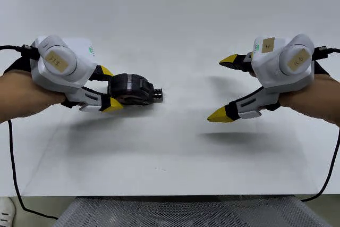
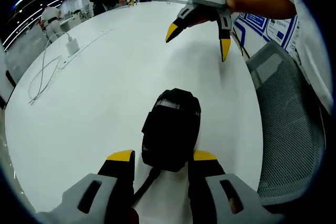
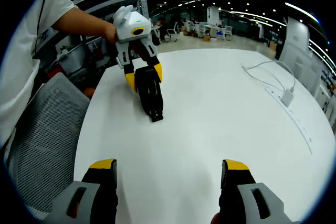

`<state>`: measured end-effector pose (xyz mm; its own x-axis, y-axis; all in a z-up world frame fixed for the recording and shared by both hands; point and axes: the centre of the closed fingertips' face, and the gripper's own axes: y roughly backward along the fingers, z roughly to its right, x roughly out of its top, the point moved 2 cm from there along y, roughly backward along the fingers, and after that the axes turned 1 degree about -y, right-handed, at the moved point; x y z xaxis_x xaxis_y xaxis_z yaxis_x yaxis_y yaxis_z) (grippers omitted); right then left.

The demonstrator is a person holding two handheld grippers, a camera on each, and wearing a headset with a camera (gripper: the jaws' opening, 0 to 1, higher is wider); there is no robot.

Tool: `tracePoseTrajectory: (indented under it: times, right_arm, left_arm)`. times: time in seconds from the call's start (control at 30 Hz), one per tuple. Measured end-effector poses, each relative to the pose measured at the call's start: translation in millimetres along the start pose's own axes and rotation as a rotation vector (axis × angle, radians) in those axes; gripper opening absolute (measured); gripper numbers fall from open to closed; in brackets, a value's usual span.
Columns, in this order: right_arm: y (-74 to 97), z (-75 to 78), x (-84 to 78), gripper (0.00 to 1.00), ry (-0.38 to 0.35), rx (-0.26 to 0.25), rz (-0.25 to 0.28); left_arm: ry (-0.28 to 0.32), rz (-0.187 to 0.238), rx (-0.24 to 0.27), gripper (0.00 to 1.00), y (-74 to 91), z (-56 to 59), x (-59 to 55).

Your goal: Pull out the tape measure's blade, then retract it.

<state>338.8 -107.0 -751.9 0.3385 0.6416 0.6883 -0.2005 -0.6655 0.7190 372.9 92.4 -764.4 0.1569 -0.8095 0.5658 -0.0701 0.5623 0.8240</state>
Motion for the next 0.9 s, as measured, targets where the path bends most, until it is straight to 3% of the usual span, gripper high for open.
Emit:
tracePoseTrajectory:
  times: [0.9]
  right_arm:
    - [-8.5,-0.2,5.4,0.76,0.003,0.019,0.019]
  left_arm:
    - [-0.043,-0.027,-0.006,0.28,-5.6,3.7,2.2]
